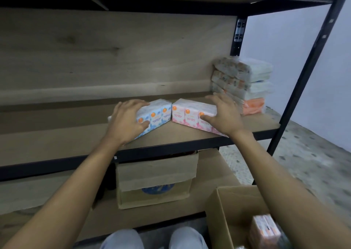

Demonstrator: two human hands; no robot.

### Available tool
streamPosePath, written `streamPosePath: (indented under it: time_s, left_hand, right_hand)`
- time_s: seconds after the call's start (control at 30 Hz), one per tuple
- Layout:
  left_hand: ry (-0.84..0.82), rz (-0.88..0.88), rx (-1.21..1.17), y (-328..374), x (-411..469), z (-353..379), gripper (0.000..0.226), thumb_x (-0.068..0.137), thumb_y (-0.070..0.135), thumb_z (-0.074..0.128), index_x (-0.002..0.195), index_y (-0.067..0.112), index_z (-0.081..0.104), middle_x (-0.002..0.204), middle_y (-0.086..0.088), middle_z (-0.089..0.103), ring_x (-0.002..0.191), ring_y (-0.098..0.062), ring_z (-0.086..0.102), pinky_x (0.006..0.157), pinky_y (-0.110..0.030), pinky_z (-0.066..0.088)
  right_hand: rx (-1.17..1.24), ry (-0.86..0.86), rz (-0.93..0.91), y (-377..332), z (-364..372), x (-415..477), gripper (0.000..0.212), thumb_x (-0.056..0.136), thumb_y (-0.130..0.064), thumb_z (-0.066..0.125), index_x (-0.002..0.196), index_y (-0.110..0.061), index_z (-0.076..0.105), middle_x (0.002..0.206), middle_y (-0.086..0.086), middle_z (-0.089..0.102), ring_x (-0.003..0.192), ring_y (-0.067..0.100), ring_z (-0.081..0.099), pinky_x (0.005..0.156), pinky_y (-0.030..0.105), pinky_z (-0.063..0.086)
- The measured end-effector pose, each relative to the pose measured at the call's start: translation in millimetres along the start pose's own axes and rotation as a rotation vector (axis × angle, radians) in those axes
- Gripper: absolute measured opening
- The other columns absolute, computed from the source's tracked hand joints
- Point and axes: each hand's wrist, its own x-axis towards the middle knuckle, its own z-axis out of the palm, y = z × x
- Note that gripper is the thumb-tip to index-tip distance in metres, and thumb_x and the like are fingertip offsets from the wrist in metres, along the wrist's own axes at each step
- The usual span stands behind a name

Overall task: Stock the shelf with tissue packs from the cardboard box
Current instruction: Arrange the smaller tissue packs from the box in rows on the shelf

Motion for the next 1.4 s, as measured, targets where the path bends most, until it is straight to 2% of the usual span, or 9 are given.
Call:
streamPosePath:
  time_s: [0.1, 0.27, 0.43, 0.6, 0.8, 1.0, 1.13, 1.3, 1.4]
  left_hand:
    - [-0.021, -0.038, 0.038, 25, 15, 16, 0.061, 0.077, 0.04, 0.068, 0.134, 0.026, 0.05, 0.14, 0.0, 0.05, 0.13, -0.022, 0.043, 0.111, -0.043, 0.027]
    - [-0.123, -0.257, 0.254, 31, 22, 53, 0.063, 0.089, 0.051, 0.052, 0.144, 0.027, 0.033, 0.152, -0.003, 0.033, 0.142, -0.025, 0.021, 0.116, -0.049, 0.012]
    - [-0.05, -0.228, 0.402, 18, 24, 67, 0.054, 0.092, 0.047, 0.048, 0.141, 0.027, 0.038, 0.147, -0.001, 0.039, 0.134, -0.024, 0.033, 0.111, -0.045, 0.019]
    - [0.015, -0.131, 0.337, -4, 34, 68, 0.047, 0.089, 0.032, 0.059, 0.135, 0.027, 0.049, 0.139, -0.001, 0.051, 0.125, -0.024, 0.045, 0.107, -0.041, 0.025]
    - [-0.01, -0.032, 0.287, -24, 67, 75, 0.049, 0.082, 0.024, 0.069, 0.13, 0.026, 0.056, 0.132, -0.001, 0.059, 0.119, -0.025, 0.054, 0.1, -0.042, 0.036]
    - [-0.121, -0.018, 0.246, -42, 101, 93, 0.054, 0.088, 0.029, 0.064, 0.138, 0.034, 0.045, 0.146, 0.006, 0.045, 0.136, -0.017, 0.039, 0.113, -0.04, 0.025]
    - [-0.14, -0.03, 0.202, -48, 121, 105, 0.052, 0.089, 0.025, 0.063, 0.138, 0.032, 0.046, 0.146, 0.005, 0.045, 0.136, -0.018, 0.037, 0.115, -0.038, 0.019]
    - [-0.071, -0.014, 0.257, -50, 146, 120, 0.053, 0.085, 0.021, 0.068, 0.134, 0.03, 0.052, 0.139, 0.002, 0.054, 0.129, -0.02, 0.046, 0.106, -0.035, 0.026]
    - [-0.012, 0.011, 0.18, -54, 156, 129, 0.053, 0.078, 0.012, 0.073, 0.127, 0.026, 0.059, 0.126, -0.001, 0.064, 0.112, -0.022, 0.058, 0.094, -0.033, 0.038]
  right_hand:
    - [-0.041, -0.037, -0.019, -26, 13, 10, 0.066, 0.078, -0.046, 0.069, 0.136, -0.025, 0.047, 0.148, 0.006, 0.039, 0.14, 0.027, 0.027, 0.111, 0.054, 0.024]
    - [-0.201, -0.201, 0.059, -32, 41, 20, 0.073, 0.083, -0.054, 0.06, 0.145, -0.03, 0.03, 0.153, 0.006, 0.029, 0.142, 0.029, 0.02, 0.11, 0.059, 0.02]
    - [-0.372, -0.232, 0.001, -17, 57, 26, 0.07, 0.083, -0.057, 0.057, 0.143, -0.033, 0.03, 0.149, 0.003, 0.035, 0.136, 0.028, 0.03, 0.105, 0.059, 0.023]
    - [-0.288, -0.241, -0.09, 6, 60, 46, 0.071, 0.081, -0.054, 0.062, 0.142, -0.036, 0.032, 0.148, -0.002, 0.04, 0.134, 0.024, 0.034, 0.107, 0.054, 0.023]
    - [-0.301, -0.289, -0.182, 30, 66, 77, 0.07, 0.078, -0.051, 0.067, 0.14, -0.041, 0.036, 0.15, -0.005, 0.038, 0.141, 0.027, 0.024, 0.105, 0.052, 0.023]
    - [-0.229, -0.302, -0.159, 51, 90, 106, 0.068, 0.083, -0.041, 0.066, 0.142, -0.042, 0.033, 0.154, 0.002, 0.029, 0.142, 0.023, 0.021, 0.114, 0.047, 0.016]
    - [-0.15, -0.299, -0.148, 65, 110, 127, 0.067, 0.084, -0.037, 0.066, 0.143, -0.04, 0.033, 0.155, 0.004, 0.029, 0.142, 0.021, 0.023, 0.114, 0.045, 0.012]
    - [-0.196, -0.276, -0.183, 78, 128, 157, 0.069, 0.081, -0.038, 0.069, 0.142, -0.038, 0.036, 0.149, 0.007, 0.038, 0.138, 0.024, 0.031, 0.108, 0.045, 0.021]
    - [-0.154, -0.244, -0.203, 84, 137, 170, 0.07, 0.079, -0.036, 0.071, 0.141, -0.036, 0.039, 0.148, 0.008, 0.04, 0.137, 0.025, 0.034, 0.106, 0.045, 0.023]
